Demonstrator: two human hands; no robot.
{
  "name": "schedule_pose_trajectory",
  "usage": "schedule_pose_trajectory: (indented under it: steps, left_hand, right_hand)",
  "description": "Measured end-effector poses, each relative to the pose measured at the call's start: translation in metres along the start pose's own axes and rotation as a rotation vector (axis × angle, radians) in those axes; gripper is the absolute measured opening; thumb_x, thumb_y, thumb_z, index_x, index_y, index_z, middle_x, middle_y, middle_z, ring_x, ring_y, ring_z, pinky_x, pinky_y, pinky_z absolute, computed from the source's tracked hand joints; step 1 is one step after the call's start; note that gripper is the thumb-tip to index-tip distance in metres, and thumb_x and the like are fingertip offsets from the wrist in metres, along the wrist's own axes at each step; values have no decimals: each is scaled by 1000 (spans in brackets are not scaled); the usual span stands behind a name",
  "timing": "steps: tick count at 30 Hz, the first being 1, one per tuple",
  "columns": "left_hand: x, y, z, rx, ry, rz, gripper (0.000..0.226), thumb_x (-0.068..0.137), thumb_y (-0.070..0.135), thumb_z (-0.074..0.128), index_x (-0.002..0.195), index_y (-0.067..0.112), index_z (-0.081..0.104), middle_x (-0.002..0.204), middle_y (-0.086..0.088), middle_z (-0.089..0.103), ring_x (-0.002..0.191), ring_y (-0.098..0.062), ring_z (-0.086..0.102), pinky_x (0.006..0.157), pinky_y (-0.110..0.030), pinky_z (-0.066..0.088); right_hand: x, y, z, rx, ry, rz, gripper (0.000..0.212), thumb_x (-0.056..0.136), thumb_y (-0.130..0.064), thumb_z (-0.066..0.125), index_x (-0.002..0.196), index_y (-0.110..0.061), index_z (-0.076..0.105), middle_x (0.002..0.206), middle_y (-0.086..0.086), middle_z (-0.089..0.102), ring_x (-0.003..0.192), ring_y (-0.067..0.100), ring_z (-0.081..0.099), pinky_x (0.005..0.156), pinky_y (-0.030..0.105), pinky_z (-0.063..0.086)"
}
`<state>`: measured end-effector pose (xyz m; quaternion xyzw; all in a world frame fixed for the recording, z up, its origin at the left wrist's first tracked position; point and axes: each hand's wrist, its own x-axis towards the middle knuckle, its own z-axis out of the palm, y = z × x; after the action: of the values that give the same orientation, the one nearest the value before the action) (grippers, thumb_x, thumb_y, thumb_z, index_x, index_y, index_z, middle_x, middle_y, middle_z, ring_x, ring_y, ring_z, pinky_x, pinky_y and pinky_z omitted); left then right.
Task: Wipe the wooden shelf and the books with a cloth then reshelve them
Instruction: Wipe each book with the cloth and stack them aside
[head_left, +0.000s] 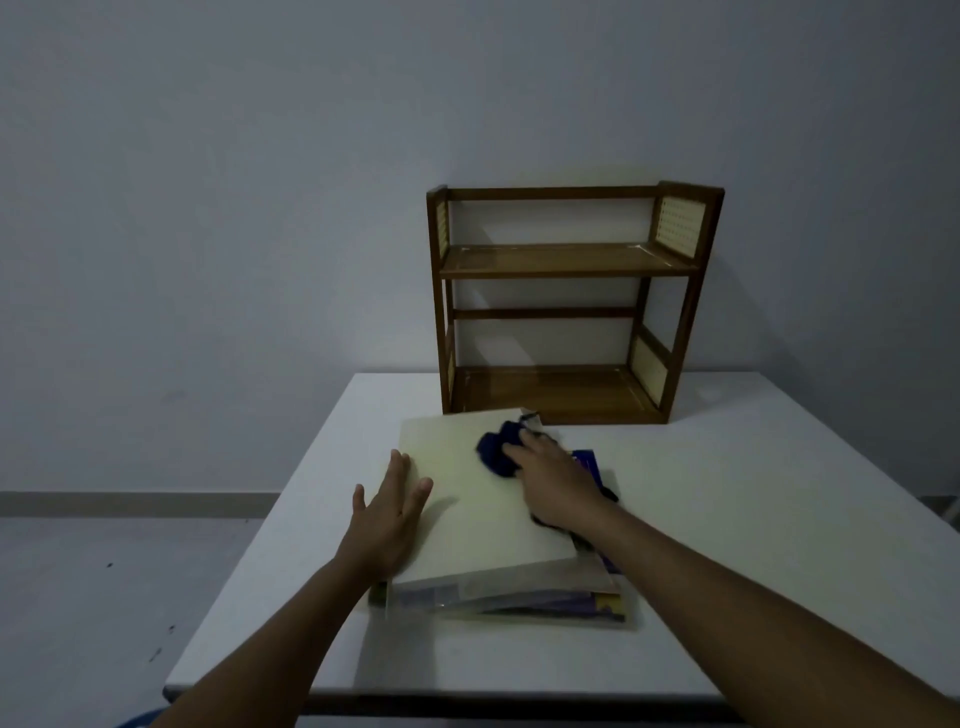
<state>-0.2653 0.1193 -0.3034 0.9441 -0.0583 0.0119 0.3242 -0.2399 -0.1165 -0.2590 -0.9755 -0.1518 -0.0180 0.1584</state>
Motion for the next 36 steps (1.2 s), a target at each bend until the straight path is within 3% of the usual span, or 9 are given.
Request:
schedule_pose_trajectory:
  steps: [7, 10, 12, 16, 19, 22, 27, 32, 36]
  left_hand:
    - [-3, 11, -13, 38, -54, -34, 86, 86, 70, 14, 153, 21, -9, 162, 0, 0, 148, -20, 12, 120, -48, -6]
    - [-6, 19, -27, 14, 34, -47, 77, 96, 52, 39, 154, 20, -1, 160, -4, 15, 144, -27, 25, 118, -51, 13]
    - [-8, 23, -34, -31, 107, -89, 76, 96, 46, 46, 154, 17, 5, 159, -7, 21, 141, -29, 32, 114, -50, 27]
    - [-12, 35, -36, -89, 72, -225, 75, 97, 42, 47, 153, 10, 8, 159, -11, 20, 142, -32, 31, 112, -45, 32]
    - [-17, 44, -35, -94, 54, -268, 72, 98, 40, 47, 152, 9, 11, 157, -12, 26, 137, -33, 37, 108, -46, 36]
    - [-23, 48, -32, 52, 96, -248, 68, 97, 41, 48, 150, 11, 18, 151, -10, 38, 131, -31, 46, 105, -47, 40]
    - [-38, 60, -24, 292, 132, -274, 54, 95, 41, 45, 138, 11, 32, 123, -7, 60, 108, -26, 59, 94, -41, 48]
    - [-38, 72, -26, 112, 129, -340, 43, 94, 35, 51, 125, 9, 39, 110, -6, 58, 100, -25, 59, 95, -43, 49]
    - [-39, 62, -37, -250, 188, -374, 39, 95, 14, 51, 132, 8, 44, 130, -11, 53, 106, -24, 53, 81, -31, 49]
  right_hand:
    - [-38, 59, -34, 67, 141, 198, 46, 95, -7, 43, 141, -16, 47, 142, 11, 48, 124, 29, 50, 104, 39, 42]
    - [-58, 86, -49, -8, 198, 301, 40, 96, -10, 44, 135, -14, 51, 131, 14, 55, 115, 31, 55, 96, 39, 47]
    - [-71, 98, -52, -75, 96, 362, 41, 95, -11, 46, 135, -13, 50, 125, 15, 57, 109, 30, 58, 91, 39, 50]
    - [-89, 97, -43, -112, -209, 433, 47, 95, -13, 49, 142, -13, 42, 132, 14, 53, 115, 27, 55, 93, 30, 48]
    - [-85, 71, -50, -143, -146, 426, 54, 95, -24, 50, 146, -18, 33, 145, 13, 38, 130, 30, 40, 105, 40, 38]
    - [-74, 26, -61, 58, 65, 290, 35, 96, -24, 48, 129, -12, 50, 127, 14, 52, 112, 24, 52, 93, 37, 48]
    - [-58, -20, -55, 361, -180, 380, 43, 100, -34, 45, 129, -3, 48, 112, 8, 57, 99, 20, 55, 70, 26, 44]
    - [-42, -30, -56, 609, -227, 536, 42, 97, -22, 52, 132, -2, 45, 118, 11, 55, 111, 27, 56, 78, 27, 49]
    - [-38, -23, -61, 754, -267, 621, 49, 94, -22, 60, 135, 0, 43, 137, 12, 47, 122, 28, 48, 97, 31, 41]
